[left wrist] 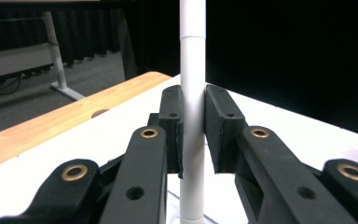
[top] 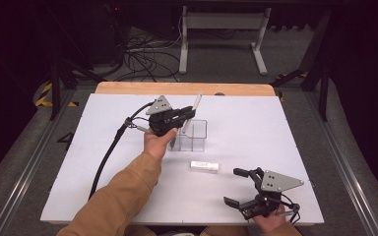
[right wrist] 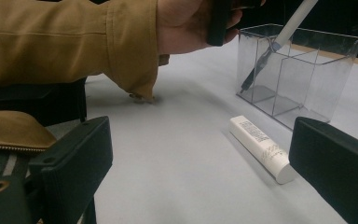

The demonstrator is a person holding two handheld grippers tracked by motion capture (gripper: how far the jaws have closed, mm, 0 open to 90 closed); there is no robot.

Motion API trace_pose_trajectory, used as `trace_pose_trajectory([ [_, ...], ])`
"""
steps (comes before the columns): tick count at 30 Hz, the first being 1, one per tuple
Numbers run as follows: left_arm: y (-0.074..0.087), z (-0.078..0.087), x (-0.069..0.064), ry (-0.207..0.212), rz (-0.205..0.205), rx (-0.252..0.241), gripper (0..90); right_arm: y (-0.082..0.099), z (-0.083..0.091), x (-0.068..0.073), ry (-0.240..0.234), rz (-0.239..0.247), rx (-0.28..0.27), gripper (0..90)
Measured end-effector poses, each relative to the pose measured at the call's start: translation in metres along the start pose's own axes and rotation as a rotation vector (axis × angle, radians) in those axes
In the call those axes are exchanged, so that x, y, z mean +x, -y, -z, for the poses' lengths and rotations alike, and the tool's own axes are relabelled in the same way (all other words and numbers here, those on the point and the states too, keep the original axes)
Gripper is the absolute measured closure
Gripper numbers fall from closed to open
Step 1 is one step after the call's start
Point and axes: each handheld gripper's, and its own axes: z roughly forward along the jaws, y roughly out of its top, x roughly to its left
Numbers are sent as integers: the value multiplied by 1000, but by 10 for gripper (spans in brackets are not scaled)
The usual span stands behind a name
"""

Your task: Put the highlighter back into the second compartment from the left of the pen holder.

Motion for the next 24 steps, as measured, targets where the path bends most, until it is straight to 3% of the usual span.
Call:
trace_pose_trajectory([
  [10,6,-1,-2,-14,-33,38,783,0,0,0,-1,0,3,66],
  [20,12,0,-3,-29,-36,51,780,0,-1,1,-2,0,3,67],
  [21,11,0,-5,-36,-36,54,766,0,0,1,-3,-1,3,67],
  [24,8,4,-7,-80,-59,66,606,0,0,1,-2,0,3,66],
])
